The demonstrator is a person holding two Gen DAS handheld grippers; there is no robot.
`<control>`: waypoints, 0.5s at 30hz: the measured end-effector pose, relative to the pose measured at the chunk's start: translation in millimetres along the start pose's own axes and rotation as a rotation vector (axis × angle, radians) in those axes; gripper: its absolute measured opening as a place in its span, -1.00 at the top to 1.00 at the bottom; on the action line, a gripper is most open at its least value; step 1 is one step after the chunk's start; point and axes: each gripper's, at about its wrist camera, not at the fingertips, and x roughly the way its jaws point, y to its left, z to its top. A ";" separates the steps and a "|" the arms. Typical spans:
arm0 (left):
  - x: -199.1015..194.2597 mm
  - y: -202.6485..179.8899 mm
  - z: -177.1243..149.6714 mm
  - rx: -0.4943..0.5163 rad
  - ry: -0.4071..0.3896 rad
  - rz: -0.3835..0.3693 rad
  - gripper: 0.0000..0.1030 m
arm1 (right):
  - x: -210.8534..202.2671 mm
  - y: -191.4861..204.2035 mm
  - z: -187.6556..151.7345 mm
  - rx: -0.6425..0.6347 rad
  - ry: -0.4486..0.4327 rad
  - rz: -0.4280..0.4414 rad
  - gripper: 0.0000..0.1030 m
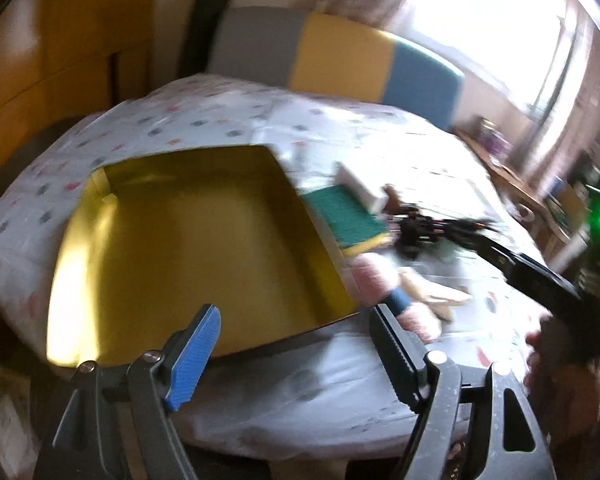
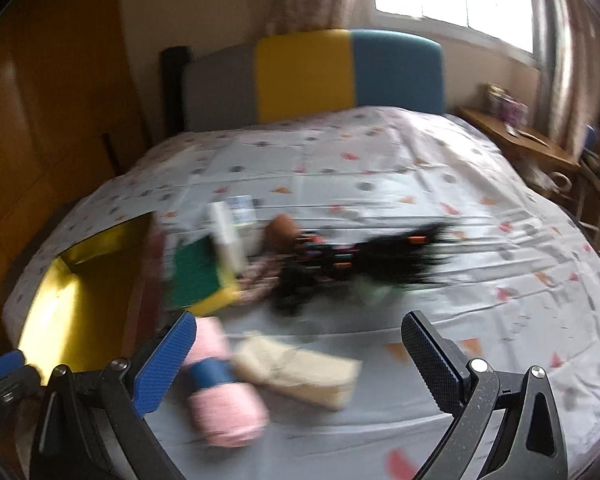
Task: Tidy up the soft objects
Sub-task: 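Move the left tool to the pink towel roll and close on it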
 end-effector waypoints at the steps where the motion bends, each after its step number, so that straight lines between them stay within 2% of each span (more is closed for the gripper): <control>1: 4.1 -11.1 3.4 0.035 0.006 -0.038 -0.50 | 3.9 -14.7 2.5 0.013 0.006 -0.030 -1.00; 5: 24.1 -45.0 8.9 0.091 0.098 -0.156 -0.50 | 18.4 -66.9 4.8 0.083 0.026 -0.111 -1.00; 7: 40.0 -64.8 9.1 0.110 0.172 -0.216 -0.49 | 22.2 -85.7 3.8 0.141 0.026 -0.110 -1.00; 9: 54.3 -79.1 8.6 0.126 0.224 -0.233 -0.36 | 25.5 -97.9 2.7 0.204 0.034 -0.096 -1.00; 11: 70.5 -90.4 5.8 0.134 0.281 -0.239 -0.32 | 27.1 -105.2 3.5 0.257 0.027 -0.063 -1.00; 15: 98.9 -100.2 1.7 0.095 0.353 -0.222 -0.26 | 24.7 -106.1 3.1 0.269 0.020 -0.057 -1.00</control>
